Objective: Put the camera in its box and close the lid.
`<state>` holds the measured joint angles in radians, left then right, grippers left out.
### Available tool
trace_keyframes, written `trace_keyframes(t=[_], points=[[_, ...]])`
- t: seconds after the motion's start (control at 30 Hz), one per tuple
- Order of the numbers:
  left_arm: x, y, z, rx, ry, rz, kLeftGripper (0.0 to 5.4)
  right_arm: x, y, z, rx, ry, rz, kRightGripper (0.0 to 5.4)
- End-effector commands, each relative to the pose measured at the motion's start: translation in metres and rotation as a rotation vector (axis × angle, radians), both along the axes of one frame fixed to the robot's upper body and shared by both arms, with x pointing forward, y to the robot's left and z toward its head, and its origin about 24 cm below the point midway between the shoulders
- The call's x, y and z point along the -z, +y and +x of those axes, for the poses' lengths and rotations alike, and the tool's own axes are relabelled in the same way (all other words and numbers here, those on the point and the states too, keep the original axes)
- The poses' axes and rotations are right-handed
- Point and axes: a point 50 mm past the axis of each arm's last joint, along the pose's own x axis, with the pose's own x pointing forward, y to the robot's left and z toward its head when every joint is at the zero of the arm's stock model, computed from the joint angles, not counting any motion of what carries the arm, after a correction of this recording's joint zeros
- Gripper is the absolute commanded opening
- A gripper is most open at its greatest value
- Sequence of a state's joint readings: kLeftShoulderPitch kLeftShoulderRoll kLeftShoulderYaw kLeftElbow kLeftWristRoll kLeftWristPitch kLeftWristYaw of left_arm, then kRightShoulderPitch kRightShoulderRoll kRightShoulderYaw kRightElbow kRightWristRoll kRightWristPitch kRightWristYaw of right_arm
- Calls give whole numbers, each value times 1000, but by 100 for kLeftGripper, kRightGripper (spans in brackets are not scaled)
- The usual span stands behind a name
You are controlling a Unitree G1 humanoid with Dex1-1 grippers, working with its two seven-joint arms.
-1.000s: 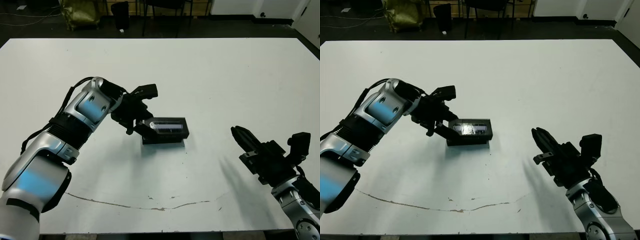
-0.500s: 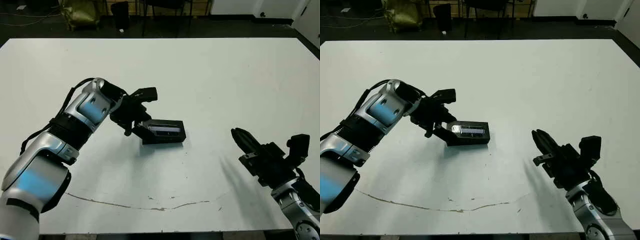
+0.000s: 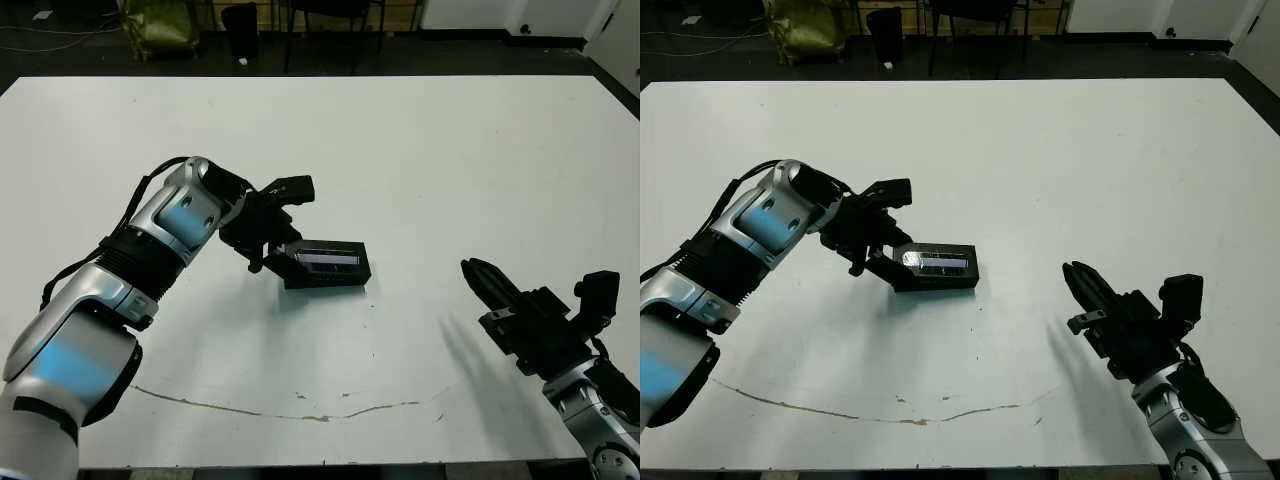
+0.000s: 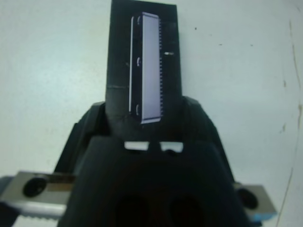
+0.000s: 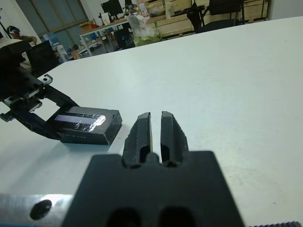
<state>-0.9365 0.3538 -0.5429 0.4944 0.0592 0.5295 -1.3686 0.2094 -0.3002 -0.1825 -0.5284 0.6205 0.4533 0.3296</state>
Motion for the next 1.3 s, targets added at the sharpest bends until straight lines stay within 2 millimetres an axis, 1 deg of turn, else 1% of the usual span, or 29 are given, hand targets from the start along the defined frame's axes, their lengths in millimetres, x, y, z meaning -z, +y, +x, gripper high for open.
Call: trace_keyframes(t=[0.03, 0.27, 0.37, 0.47, 0.6, 0.87, 1.1, 1.2, 1.3], points=[[25, 11, -7, -44, 89, 34, 229, 5, -2, -4, 10, 33, 7, 0], [41, 16, -12, -52, 124, 44, 228, 3, -1, -8, 19, 42, -20, 0], [44, 18, -13, -51, 122, 44, 228, 3, -1, -8, 16, 39, -20, 0], [47, 20, -14, -56, 125, 57, 228, 4, -1, -7, -5, 23, 5, 0], [50, 23, -16, -74, 141, 58, 228, 3, -1, -7, -3, 21, -24, 0], [55, 30, -20, -95, 151, 61, 228, 2, -1, -8, 1, 34, -22, 0], [56, 38, -16, -167, 183, 29, 228, -1, 0, -11, 14, 43, -42, 0], [58, 40, -14, -201, 212, 17, 228, 1, -1, -9, -13, 22, -21, 0], [62, 40, -14, -190, 212, 33, 228, 3, -1, -9, -17, 23, -12, 0]])
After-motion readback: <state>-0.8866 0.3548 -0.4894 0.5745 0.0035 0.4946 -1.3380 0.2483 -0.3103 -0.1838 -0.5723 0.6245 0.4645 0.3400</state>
